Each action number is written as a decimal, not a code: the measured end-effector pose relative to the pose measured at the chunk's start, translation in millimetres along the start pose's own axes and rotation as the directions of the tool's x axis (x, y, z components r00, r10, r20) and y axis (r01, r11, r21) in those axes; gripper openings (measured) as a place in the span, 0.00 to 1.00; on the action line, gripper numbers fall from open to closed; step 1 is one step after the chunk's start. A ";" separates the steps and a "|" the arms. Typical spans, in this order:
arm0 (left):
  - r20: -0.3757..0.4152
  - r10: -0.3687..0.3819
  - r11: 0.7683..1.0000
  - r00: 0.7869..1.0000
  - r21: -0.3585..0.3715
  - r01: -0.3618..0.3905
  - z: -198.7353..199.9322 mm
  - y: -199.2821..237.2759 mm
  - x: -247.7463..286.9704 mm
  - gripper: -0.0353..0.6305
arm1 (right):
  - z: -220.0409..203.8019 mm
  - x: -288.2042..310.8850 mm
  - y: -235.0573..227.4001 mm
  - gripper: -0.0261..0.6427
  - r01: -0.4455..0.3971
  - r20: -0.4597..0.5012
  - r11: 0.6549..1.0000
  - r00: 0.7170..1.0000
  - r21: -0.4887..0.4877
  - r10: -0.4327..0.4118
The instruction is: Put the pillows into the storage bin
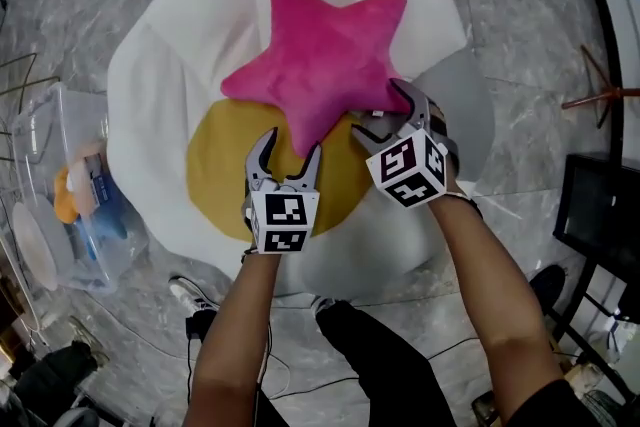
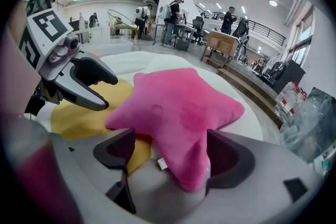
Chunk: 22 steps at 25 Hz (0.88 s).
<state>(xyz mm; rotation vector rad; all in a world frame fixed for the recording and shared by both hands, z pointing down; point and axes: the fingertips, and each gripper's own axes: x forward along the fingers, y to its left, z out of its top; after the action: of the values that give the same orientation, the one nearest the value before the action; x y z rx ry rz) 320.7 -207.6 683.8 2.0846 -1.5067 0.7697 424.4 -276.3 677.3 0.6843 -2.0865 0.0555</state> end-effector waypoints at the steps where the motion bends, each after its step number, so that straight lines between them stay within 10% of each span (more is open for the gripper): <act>1: -0.009 -0.005 1.000 1.000 -0.007 0.005 -5.8 -2.2 7.6 0.50 | -5.9 5.6 -4.0 0.71 0.001 -0.006 1.000 1.000 0.005 -0.001; 8: -0.071 0.008 1.000 0.997 0.007 -0.008 -38.8 -7.8 41.2 0.55 | -32.0 37.1 -10.2 0.84 0.003 -0.031 1.000 1.000 -0.020 -0.003; 12: -0.101 0.006 0.994 0.995 -0.105 -0.017 -49.4 -2.9 63.4 0.55 | -41.4 56.7 -13.4 0.83 0.015 -0.070 0.998 0.997 -0.054 -0.019; 22: -0.098 0.011 0.993 0.995 -0.119 -0.022 -35.6 2.6 58.6 0.40 | -27.4 52.9 -15.8 0.51 0.044 -0.087 0.999 0.995 0.001 -0.043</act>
<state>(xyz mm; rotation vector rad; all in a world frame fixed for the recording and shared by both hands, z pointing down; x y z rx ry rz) 326.4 -226.4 749.6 1.9219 -1.4817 0.7566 430.1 -305.4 731.2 0.7168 -1.9884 0.0631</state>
